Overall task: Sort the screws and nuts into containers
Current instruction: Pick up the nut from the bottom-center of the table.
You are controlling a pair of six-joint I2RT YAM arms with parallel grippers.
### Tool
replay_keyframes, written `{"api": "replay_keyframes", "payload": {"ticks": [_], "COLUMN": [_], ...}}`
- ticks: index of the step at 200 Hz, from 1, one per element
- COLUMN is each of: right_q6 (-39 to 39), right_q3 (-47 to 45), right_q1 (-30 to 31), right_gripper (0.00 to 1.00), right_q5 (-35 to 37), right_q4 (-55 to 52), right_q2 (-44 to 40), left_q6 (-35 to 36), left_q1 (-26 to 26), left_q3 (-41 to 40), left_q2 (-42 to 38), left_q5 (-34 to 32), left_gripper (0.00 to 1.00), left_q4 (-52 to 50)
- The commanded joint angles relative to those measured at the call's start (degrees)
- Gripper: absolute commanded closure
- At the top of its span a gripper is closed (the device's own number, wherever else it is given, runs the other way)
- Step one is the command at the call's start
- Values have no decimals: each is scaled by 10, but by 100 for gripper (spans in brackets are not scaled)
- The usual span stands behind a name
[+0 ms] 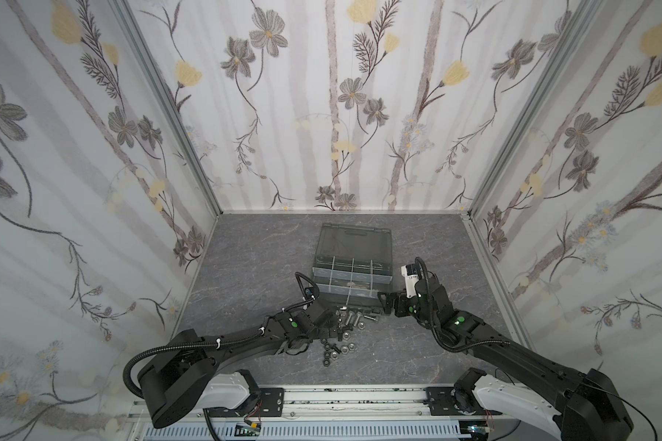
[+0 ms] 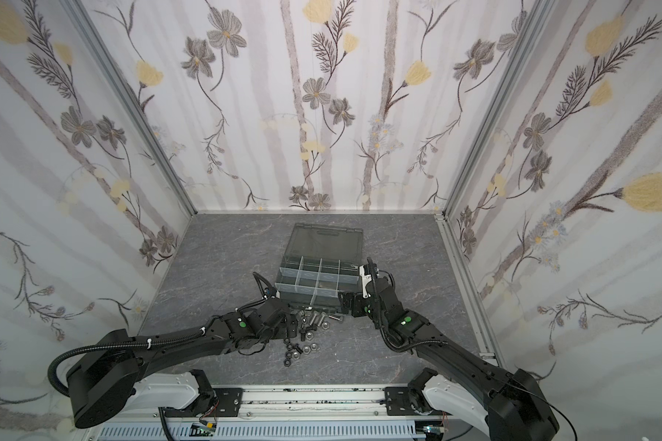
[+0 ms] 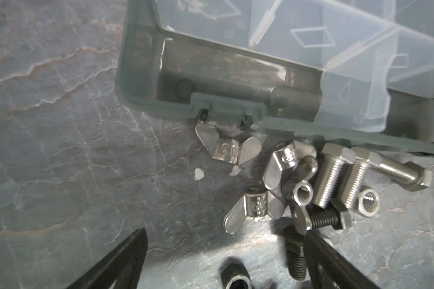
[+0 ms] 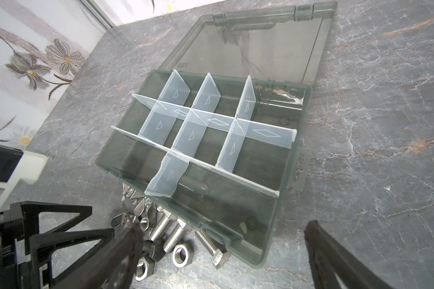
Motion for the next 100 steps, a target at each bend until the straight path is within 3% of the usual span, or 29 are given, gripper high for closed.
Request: {"api": "replay_keyframes", "payload": {"ticks": [1, 32, 100], "right_q6": [11, 13, 13], "right_q3": [-3, -5, -13], "right_q1": [1, 2, 1], "right_gripper": [0, 0, 0], "right_q5": [3, 3, 4], "right_q4": [-3, -7, -13], "right_q2": [-4, -9, -27], "left_q6": [-19, -19, -13], "left_q1": [-1, -1, -14], "left_q3": [5, 8, 43], "left_q2": [-2, 1, 56], "left_q5": [8, 25, 45], "left_gripper": [0, 1, 17], "left_q4": [-35, -46, -62]}}
